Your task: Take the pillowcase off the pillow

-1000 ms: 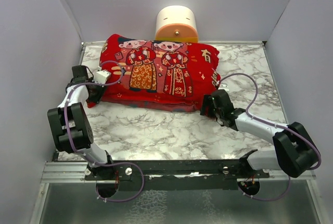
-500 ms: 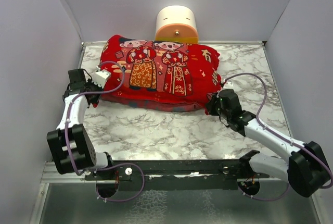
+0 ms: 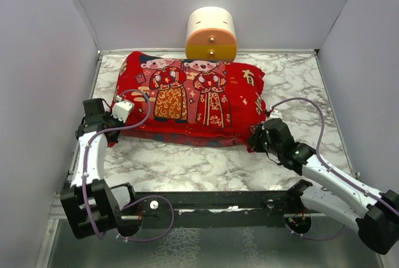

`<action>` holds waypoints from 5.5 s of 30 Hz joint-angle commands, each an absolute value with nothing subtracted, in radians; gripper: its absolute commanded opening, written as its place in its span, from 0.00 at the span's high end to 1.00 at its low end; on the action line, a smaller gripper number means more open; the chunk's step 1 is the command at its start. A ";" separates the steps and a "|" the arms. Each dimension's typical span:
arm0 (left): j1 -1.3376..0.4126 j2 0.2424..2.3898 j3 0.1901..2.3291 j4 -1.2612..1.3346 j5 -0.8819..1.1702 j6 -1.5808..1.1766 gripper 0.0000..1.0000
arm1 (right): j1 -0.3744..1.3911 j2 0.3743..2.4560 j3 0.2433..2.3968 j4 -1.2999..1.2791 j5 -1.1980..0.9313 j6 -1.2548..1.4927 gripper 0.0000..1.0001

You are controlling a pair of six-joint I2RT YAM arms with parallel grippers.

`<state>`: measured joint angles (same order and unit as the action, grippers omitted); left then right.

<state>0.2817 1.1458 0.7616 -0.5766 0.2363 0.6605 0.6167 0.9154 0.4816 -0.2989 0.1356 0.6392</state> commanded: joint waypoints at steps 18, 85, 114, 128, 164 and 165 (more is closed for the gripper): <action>0.288 1.008 1.821 -1.007 0.334 0.404 1.00 | 0.627 0.639 1.150 -0.708 0.159 0.635 0.99; -0.178 1.483 1.070 -0.554 0.018 0.631 0.60 | -0.130 1.654 0.777 0.280 -0.741 1.043 0.00; -0.175 1.301 1.554 -1.052 0.337 0.561 0.01 | -0.095 1.488 1.575 -0.102 -0.614 0.928 0.99; -0.173 1.303 1.853 -1.185 0.391 0.522 0.01 | -0.076 1.711 2.450 -0.191 -0.698 1.038 0.99; -0.185 1.167 1.583 -0.940 0.480 0.547 0.15 | 0.635 1.459 1.578 -0.313 -0.775 0.449 0.99; -0.188 1.169 1.564 -0.934 0.482 0.545 0.16 | 0.647 1.455 1.565 -0.312 -0.773 0.449 0.99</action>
<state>-0.1761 1.1698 1.6279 -1.0023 0.4488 0.5476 0.6083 1.5143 1.6135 -0.3889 -0.7799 0.4572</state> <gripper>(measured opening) 0.858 0.111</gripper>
